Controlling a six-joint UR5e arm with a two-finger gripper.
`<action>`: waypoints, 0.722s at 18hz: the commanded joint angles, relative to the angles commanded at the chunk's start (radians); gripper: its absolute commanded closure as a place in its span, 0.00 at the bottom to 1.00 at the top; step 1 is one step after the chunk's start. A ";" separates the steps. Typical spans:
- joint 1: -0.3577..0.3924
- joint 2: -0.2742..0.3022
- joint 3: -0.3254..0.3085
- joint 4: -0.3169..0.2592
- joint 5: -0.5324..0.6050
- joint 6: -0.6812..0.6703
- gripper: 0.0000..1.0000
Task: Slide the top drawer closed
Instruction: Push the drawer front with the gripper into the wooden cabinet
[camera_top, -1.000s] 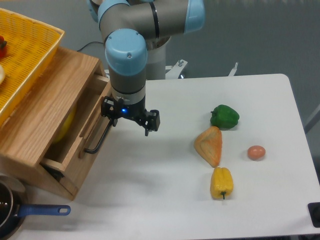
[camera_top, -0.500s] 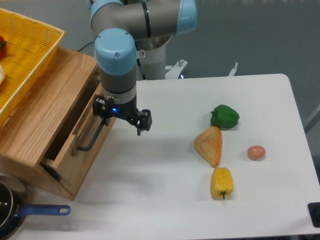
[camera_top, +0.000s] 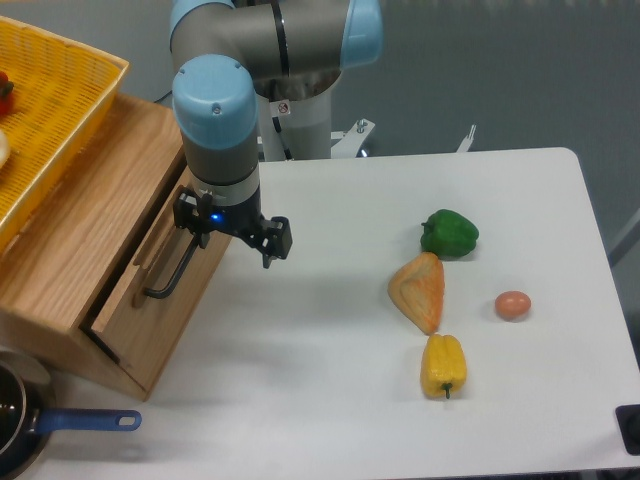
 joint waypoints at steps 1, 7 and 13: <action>-0.002 -0.002 -0.002 0.000 0.000 -0.002 0.00; -0.012 0.008 -0.006 0.000 0.000 -0.011 0.00; -0.017 0.012 -0.012 0.000 0.002 -0.017 0.00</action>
